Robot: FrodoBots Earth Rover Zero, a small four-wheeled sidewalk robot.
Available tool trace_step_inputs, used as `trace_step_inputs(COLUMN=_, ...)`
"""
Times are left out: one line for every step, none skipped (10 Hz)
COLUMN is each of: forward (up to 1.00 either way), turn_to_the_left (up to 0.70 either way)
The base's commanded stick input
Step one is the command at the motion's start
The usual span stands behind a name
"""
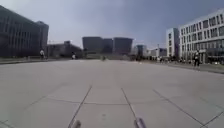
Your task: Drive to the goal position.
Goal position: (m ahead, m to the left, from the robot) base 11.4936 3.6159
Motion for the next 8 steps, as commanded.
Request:
trace_step_inputs(forward=0.85, turn_to_the_left=0.01)
trace_step_inputs(forward=0.85, turn_to_the_left=0.01)
trace_step_inputs(forward=0.85, turn_to_the_left=0.01)
trace_step_inputs(forward=0.85, turn_to_the_left=0.01)
trace_step_inputs(forward=0.85, turn_to_the_left=0.01)
trace_step_inputs(forward=0.85, turn_to_the_left=0.01)
trace_step_inputs(forward=0.85, turn_to_the_left=0.01)
trace_step_inputs(forward=0.85, turn_to_the_left=0.01)
